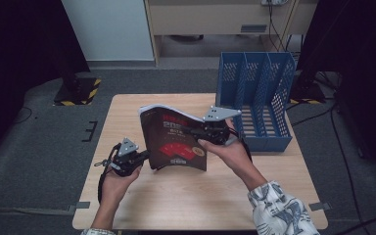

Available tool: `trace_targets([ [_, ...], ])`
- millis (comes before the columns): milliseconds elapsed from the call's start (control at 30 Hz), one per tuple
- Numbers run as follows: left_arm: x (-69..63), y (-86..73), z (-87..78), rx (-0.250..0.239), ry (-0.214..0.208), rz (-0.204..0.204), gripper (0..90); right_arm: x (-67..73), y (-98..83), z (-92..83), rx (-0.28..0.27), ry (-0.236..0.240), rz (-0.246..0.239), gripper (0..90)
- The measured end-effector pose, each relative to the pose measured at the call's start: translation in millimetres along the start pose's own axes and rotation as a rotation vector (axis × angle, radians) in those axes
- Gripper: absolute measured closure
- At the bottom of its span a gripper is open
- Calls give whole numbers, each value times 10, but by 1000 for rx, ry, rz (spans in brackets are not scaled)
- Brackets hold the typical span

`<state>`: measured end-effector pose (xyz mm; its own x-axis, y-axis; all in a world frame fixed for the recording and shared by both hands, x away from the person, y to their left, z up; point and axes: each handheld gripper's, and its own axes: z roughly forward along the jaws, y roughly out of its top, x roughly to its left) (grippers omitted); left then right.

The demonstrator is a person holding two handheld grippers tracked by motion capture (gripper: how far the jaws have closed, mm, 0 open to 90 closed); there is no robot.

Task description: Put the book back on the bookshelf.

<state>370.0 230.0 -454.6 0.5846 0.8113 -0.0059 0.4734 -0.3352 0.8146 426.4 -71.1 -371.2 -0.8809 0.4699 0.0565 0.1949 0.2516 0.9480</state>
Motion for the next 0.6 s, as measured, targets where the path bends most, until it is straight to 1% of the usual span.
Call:
trace_targets([
  [67, 0, 0, 0, -1, -1, 1, 882, 1, 11, -4, -3, 7, -2, 729],
  [133, -6, -1, 1, -1, -1, 0, 882, 10, 39, -8, -13, 23, 6, 703],
  [167, -8, -1, 1, -2, -1, 0, 882, 14, 66, -8, -10, 41, 10, 686],
  [233, -19, -4, 6, -5, -3, 2, 882, 20, 85, -5, -11, 49, 4, 694],
  [267, -19, -4, 6, -5, -3, 2, 882, 20, 85, -5, -11, 49, 4, 694],
  [300, -21, -7, 7, -7, -3, 2, 882, 28, 97, 0, -12, 49, -5, 721],
  [600, -5, -22, 8, -6, -6, -4, 881, 7, 79, -33, -29, 30, -8, 792],
])
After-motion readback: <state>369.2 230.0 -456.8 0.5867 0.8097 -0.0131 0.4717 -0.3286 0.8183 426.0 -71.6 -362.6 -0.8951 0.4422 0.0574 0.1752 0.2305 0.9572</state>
